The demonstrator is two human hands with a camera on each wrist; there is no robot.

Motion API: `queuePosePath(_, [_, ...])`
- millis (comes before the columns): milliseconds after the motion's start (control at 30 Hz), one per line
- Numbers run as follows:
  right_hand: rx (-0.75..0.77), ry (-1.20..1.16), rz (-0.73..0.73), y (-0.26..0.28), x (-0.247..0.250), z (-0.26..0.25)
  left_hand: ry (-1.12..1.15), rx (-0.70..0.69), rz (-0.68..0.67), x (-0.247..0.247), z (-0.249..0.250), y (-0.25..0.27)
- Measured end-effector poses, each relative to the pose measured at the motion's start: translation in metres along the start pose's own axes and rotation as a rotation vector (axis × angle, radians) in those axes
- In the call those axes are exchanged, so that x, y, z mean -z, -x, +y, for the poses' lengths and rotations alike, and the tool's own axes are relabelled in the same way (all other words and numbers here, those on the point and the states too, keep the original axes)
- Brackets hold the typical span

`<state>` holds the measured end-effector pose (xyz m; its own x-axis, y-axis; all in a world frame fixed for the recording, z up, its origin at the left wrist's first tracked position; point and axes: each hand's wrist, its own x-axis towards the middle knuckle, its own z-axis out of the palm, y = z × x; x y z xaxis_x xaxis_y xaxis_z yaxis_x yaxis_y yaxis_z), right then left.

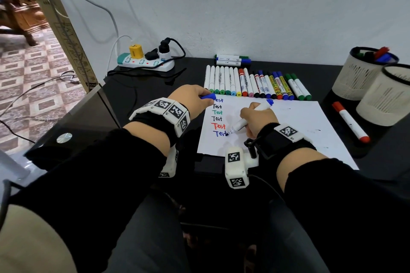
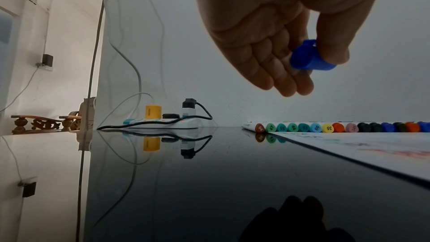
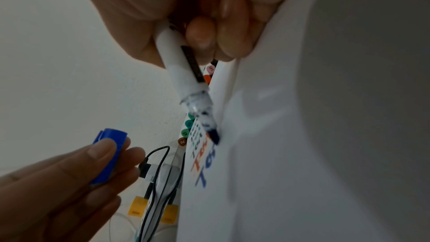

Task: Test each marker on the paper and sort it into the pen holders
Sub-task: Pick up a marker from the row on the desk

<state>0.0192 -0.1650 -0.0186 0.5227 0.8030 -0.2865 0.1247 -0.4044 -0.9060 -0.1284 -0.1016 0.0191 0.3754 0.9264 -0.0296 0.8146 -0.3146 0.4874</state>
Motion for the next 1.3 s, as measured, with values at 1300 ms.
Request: queuePosePath(1300, [0.368,-0.371,0.012,0.041,0.095,-0.108,0.667,-0.34,-0.112,0.036,0.087,0.03])
